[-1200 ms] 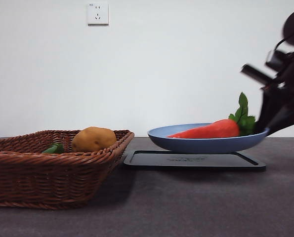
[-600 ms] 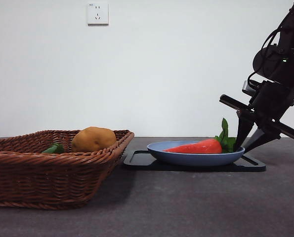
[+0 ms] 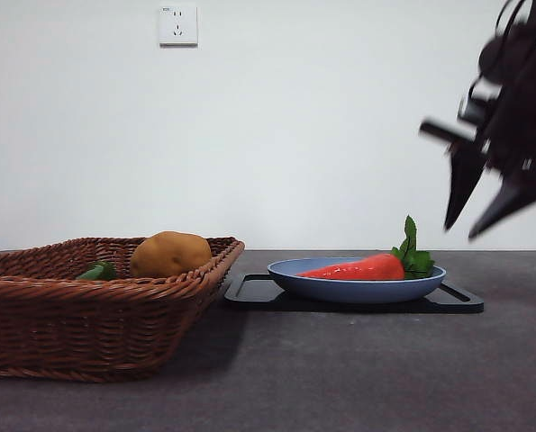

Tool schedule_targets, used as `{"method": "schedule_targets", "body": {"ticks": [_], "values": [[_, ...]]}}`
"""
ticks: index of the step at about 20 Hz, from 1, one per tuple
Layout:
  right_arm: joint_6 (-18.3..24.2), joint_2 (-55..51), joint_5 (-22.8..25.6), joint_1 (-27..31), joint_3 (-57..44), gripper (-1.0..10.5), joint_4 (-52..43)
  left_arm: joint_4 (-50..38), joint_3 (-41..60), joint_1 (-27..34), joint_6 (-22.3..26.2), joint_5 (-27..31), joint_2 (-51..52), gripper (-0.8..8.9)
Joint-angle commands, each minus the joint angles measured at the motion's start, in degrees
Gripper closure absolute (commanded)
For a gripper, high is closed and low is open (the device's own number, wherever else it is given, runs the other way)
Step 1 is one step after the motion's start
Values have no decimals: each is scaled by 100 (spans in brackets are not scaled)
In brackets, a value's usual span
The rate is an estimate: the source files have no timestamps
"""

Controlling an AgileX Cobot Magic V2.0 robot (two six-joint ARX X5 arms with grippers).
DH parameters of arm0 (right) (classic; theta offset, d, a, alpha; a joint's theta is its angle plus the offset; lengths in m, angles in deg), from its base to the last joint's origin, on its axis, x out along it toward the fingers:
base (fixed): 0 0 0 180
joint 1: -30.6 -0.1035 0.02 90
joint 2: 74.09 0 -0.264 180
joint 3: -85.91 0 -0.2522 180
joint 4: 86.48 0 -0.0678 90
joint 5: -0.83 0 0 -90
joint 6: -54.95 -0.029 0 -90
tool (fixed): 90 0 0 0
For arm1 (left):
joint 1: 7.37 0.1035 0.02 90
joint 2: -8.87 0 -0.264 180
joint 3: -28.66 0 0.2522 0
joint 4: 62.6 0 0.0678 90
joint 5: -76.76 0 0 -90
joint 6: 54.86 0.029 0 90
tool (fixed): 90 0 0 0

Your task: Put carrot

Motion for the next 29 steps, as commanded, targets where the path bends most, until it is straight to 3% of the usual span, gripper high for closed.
{"method": "schedule_targets", "body": {"ticks": [1,2,4,5,9,14,18,22,25,29], "values": [[409,-431,39,-105,98,939,426,-297,-92,-31,297,391,-208,586],[479,-715,164,-201,94,942,568,-337,-92,-24,299,540,-278,623],[564,-1257,533,-463,90,941,789,-282,-92,68,304,570,-437,792],[577,-1530,741,-629,90,941,885,-240,-92,131,308,573,-514,804],[614,-2304,1113,-1257,4,941,951,76,-92,452,682,627,-627,807],[715,-3001,1810,-2059,-177,941,968,835,-92,964,726,627,-557,807],[765,-3582,2614,-2673,-505,941,822,1187,15,1539,726,-17,-264,807],[767,-4310,3362,-3134,-1178,941,120,927,428,1963,726,-815,297,807],[767,-5051,3768,-3366,-2013,941,-686,485,1119,2205,695,-929,1003,807],[820,-6078,3917,-3399,-3351,941,-1873,-365,2430,2288,319,-1416,2146,807]]}}
